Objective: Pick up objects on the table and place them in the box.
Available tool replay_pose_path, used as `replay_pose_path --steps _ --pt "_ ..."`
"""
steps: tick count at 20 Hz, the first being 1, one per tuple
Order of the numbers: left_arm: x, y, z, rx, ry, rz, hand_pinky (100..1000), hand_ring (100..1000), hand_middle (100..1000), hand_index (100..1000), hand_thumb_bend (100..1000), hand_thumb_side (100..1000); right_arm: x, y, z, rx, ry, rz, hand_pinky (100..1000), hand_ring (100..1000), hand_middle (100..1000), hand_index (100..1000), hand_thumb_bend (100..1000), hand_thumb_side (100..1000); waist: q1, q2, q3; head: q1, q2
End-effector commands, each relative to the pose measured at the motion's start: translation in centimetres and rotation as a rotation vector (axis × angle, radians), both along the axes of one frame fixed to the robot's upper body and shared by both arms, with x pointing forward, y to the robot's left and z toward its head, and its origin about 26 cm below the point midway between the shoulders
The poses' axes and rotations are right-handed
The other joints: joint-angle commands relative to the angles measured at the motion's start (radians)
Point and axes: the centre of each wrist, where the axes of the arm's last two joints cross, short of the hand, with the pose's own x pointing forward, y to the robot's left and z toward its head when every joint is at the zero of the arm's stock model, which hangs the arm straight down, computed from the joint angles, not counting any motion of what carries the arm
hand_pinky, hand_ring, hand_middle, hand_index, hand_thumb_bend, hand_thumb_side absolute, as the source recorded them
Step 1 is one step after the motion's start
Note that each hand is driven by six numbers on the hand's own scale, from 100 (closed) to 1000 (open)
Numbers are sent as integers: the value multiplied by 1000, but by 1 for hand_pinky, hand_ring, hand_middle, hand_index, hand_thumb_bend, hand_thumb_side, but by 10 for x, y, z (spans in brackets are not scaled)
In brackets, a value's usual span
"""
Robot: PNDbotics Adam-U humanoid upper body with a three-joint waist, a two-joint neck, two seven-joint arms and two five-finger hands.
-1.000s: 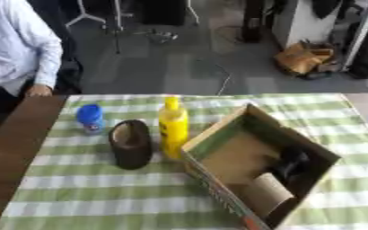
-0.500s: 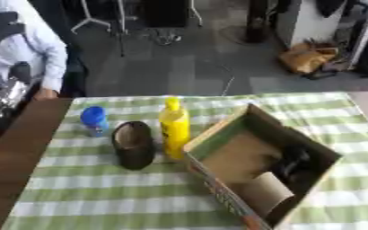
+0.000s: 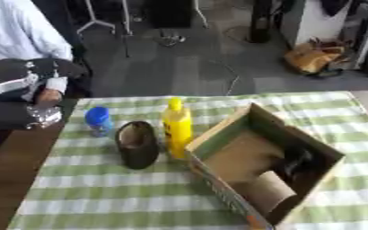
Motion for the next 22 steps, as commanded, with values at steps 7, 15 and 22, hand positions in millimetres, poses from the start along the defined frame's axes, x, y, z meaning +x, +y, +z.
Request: replay_pose_path --steps 7,15,22 --pt "34 -11 19 137 205 15 925 1000 1000 1000 502 812 -4 3 6 -20 -21 13 804 814 741 712 100 1000 11 -27 -10 21 18" --pt "81 -25 6 74 304 11 1000 1000 1000 1000 714 752 -4 4 4 -16 -12 17 806 813 737 701 100 1000 17 -33 -19 30 30" --pt "104 -34 5 21 338 -24 928 1000 1000 1000 672 733 -4 4 2 -10 -3 21 810 813 733 683 100 1000 19 -34 -21 32 33"
